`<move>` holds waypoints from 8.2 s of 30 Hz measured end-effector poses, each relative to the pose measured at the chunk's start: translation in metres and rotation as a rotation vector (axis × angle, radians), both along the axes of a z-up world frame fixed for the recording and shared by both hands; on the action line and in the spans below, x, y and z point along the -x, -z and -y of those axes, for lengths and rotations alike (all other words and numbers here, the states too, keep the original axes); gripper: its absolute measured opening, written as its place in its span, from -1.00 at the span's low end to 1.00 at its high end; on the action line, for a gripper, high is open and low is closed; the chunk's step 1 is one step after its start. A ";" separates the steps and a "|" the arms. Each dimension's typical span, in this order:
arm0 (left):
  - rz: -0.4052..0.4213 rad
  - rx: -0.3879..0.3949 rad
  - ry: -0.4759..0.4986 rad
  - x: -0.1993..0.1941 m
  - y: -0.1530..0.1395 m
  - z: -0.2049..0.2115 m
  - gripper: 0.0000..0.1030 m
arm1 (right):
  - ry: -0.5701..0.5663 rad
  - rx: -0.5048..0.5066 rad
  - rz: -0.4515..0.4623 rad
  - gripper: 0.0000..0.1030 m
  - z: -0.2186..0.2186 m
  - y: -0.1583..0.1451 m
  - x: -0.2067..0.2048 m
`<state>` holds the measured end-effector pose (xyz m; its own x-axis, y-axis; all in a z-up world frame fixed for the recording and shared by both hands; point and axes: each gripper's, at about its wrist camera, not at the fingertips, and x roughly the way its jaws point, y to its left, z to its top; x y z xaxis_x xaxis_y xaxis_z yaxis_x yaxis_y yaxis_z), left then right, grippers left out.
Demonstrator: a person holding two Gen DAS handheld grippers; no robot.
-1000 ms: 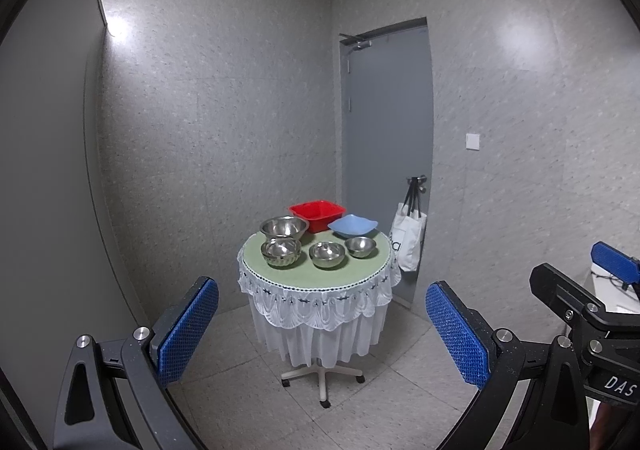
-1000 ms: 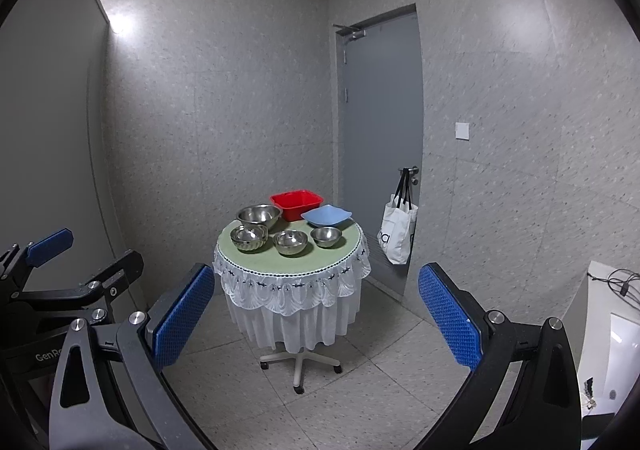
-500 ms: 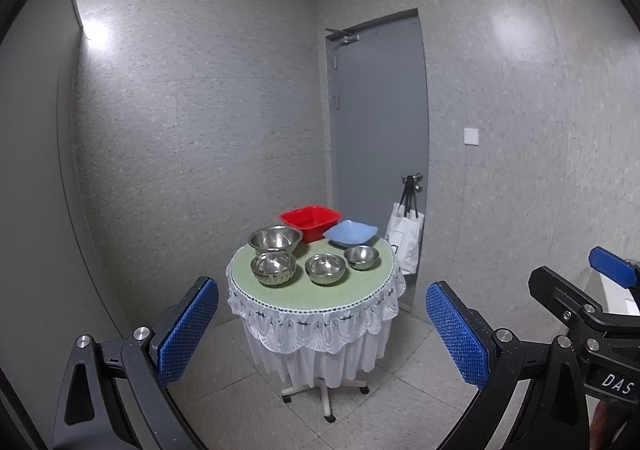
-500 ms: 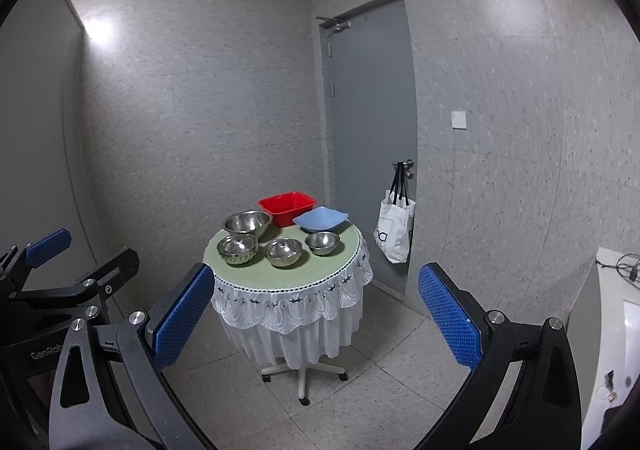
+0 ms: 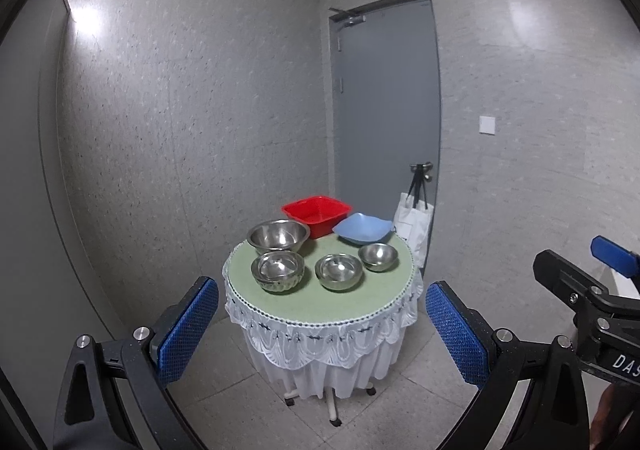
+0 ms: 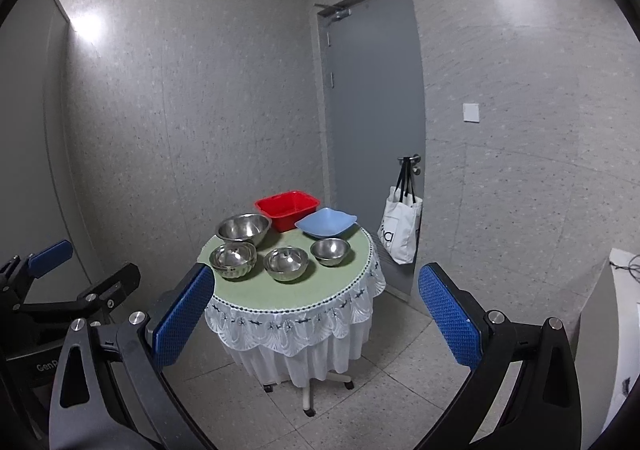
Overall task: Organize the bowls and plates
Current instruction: 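Reach the right tool to the large steel bowl and grasp its rim, then lift the large steel bowl with the right tool and lower it into the red basket, then open the right tool and move it to the light-blue bowl, then grasp the light-blue bowl rim with the right tool and lift it, then lower the light-blue bowl onto the steel bowl in the basket and release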
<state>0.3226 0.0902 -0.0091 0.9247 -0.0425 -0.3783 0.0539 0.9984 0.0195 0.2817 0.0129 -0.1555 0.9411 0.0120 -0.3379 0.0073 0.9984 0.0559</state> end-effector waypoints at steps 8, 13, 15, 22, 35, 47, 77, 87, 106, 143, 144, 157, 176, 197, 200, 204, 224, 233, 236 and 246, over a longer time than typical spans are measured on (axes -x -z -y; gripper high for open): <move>-0.033 -0.004 -0.065 -0.111 0.008 0.027 0.99 | -0.055 0.005 -0.046 1.00 0.010 0.020 -0.098; -0.038 -0.010 -0.118 -0.187 0.005 0.051 0.99 | -0.114 0.006 -0.051 1.00 0.026 0.024 -0.174; -0.049 -0.007 -0.148 -0.232 0.001 0.063 0.99 | -0.135 0.007 -0.062 1.00 0.037 0.021 -0.209; -0.097 -0.002 -0.232 -0.340 0.014 0.084 0.99 | -0.184 0.004 -0.096 1.00 0.063 0.029 -0.310; -0.309 0.019 -0.396 -0.516 0.066 0.032 0.99 | -0.269 -0.046 -0.334 1.00 0.058 0.099 -0.457; -0.441 -0.003 -0.386 -0.697 0.124 -0.078 0.99 | -0.298 -0.052 -0.537 1.00 -0.027 0.159 -0.575; -0.733 0.061 -0.149 -0.917 0.292 -0.210 -0.68 | -0.313 -0.060 -0.895 -0.67 -0.158 0.273 -0.724; -0.608 0.072 -0.219 -0.894 0.254 -0.249 -0.71 | -0.426 -0.125 -0.871 -0.66 -0.171 0.249 -0.715; -0.457 -0.046 0.114 -1.063 0.230 -0.177 -0.70 | -0.208 -0.173 -0.646 -0.64 -0.053 0.157 -0.802; -0.547 -0.086 0.054 -1.169 0.343 -0.164 0.56 | -0.055 -0.127 -0.697 0.15 -0.004 0.194 -0.824; -0.531 -0.084 0.049 -1.159 0.336 -0.164 0.62 | -0.054 -0.129 -0.686 0.15 -0.002 0.189 -0.818; -0.384 0.008 -0.015 -0.980 0.281 -0.110 0.99 | -0.122 -0.141 -0.514 0.59 0.058 0.116 -0.718; -0.652 -0.034 -0.060 -0.989 0.366 0.000 0.96 | -0.111 -0.212 -0.686 0.67 0.159 0.207 -0.694; -0.710 -0.110 0.027 -1.057 0.416 0.018 -0.40 | -0.197 -0.412 -0.838 -0.72 0.159 0.277 -0.716; -0.684 -0.104 0.039 -1.052 0.406 0.017 -0.40 | -0.196 -0.412 -0.821 -0.72 0.161 0.267 -0.711; -0.632 -0.080 0.068 -1.042 0.383 0.014 -0.40 | -0.191 -0.403 -0.778 -0.72 0.165 0.244 -0.705; -0.489 0.019 -0.040 -1.064 0.298 -0.149 -0.40 | -0.323 -0.337 -0.656 -0.72 0.059 0.138 -0.792; -0.604 0.036 -0.053 -1.109 0.341 -0.179 -0.39 | -0.320 -0.337 -0.789 -0.72 0.007 0.197 -0.845; -0.637 0.048 -0.051 -1.124 0.353 -0.180 -0.39 | -0.312 -0.328 -0.818 -0.72 0.002 0.209 -0.855; -0.656 0.011 -0.048 -1.180 0.375 -0.175 -0.35 | -0.281 -0.320 -0.863 -0.66 0.006 0.235 -0.876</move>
